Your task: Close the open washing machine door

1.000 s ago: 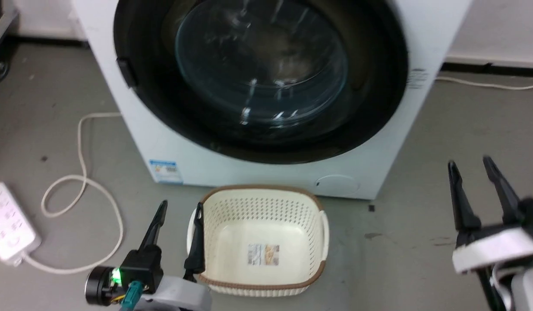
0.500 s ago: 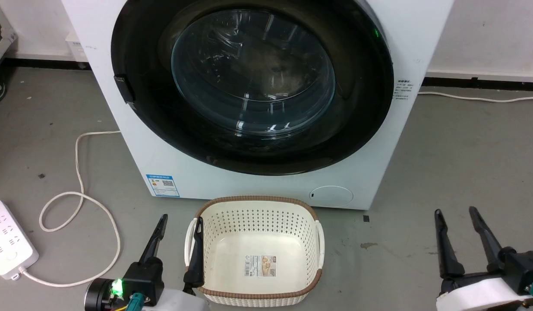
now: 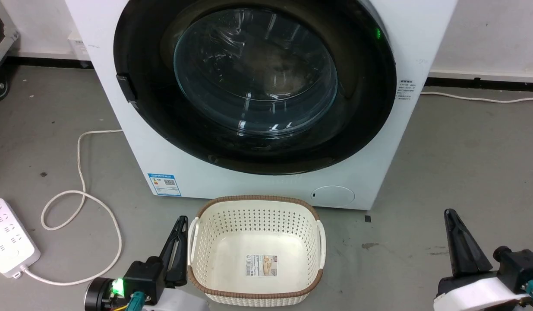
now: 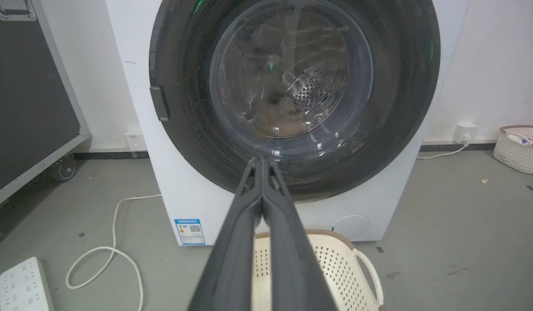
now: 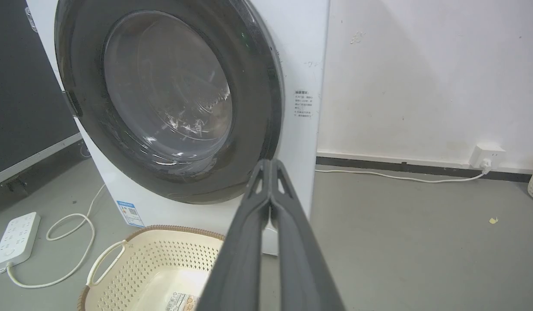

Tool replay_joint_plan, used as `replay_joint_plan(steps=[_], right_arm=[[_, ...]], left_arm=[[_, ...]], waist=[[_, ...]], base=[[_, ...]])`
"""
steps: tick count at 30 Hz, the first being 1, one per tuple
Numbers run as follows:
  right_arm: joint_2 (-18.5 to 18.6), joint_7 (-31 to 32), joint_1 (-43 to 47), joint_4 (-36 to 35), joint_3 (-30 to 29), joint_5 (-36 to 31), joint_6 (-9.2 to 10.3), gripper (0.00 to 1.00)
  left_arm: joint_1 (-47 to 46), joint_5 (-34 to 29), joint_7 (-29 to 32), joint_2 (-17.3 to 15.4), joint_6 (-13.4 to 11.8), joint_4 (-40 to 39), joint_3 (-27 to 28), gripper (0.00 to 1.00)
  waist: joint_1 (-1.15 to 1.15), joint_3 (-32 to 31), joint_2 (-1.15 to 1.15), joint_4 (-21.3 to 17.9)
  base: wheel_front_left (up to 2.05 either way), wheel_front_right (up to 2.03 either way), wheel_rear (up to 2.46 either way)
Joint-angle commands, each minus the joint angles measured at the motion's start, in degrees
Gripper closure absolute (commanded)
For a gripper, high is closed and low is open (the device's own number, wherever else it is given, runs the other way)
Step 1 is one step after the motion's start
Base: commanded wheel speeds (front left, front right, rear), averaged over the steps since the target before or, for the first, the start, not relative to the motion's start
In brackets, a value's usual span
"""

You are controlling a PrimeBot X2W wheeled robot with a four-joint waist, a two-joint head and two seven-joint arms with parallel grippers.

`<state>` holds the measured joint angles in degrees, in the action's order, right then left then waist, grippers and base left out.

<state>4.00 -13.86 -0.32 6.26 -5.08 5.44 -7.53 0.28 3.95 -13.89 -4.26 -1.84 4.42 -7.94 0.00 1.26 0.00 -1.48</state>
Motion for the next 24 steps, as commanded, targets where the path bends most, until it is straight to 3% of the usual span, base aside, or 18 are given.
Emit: replay_joint_plan(steps=[1,24], right_arm=[[-0.08,0.17,0.02,-0.43,0.16,-0.37,-0.01,1.00],[-0.28,2.87,0.08,-1.58,1.13,-1.37,0.00,1.00]], left_arm=[[-0.02,-0.27,0.25,0.08,0.11,-0.27,0.32,1.00],[-0.07,-0.99,2.95,0.34,0.45,-1.09,1.82,1.00]], waist=[[0.00,0.00,0.00,0.01],[0.00,-0.25,0.00,0.30]], base=[[0.00,0.00,0.00],[0.00,0.00,0.00]])
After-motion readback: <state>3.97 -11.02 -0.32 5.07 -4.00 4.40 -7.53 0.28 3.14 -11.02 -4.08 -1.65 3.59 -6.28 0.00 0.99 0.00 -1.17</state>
